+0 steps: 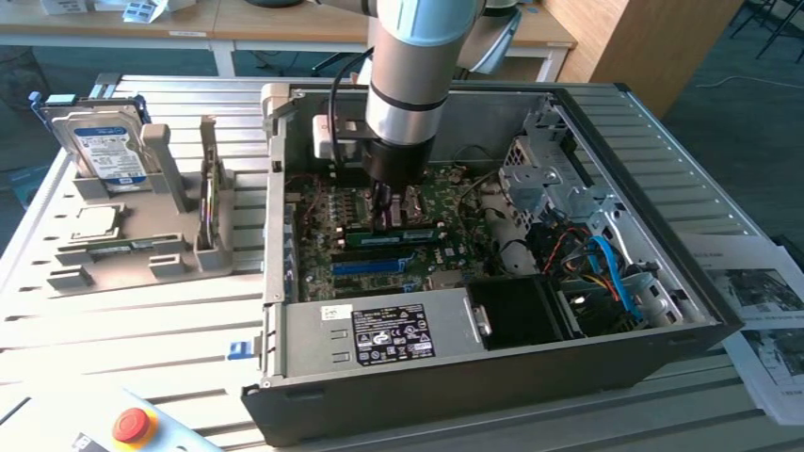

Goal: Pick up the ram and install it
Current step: 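Press down the ram until it locks into place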

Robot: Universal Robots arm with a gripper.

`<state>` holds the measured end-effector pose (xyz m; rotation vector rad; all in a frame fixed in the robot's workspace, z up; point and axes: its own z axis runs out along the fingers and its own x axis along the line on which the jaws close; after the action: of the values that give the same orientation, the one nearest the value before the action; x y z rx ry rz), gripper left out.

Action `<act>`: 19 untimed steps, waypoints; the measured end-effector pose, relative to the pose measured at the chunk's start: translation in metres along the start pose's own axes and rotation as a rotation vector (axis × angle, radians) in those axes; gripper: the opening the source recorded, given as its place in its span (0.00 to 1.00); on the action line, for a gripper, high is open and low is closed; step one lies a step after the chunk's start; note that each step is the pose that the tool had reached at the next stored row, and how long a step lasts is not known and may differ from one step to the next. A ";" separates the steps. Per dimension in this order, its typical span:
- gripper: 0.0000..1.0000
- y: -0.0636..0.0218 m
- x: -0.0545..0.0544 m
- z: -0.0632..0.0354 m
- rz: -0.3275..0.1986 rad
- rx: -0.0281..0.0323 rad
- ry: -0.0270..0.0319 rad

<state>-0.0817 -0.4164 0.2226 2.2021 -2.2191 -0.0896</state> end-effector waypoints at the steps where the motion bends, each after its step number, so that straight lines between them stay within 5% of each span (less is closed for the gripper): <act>1: 0.10 0.0000 0.000 0.0002 0.000 0.0000 0.0000; 11: 0.10 -0.0002 0.000 0.0003 0.000 0.0008 -0.0014; 19: 0.10 0.0005 0.000 -0.0099 0.000 -0.0005 -0.0001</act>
<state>-0.0816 -0.4165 0.2325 2.2018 -2.2188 -0.0902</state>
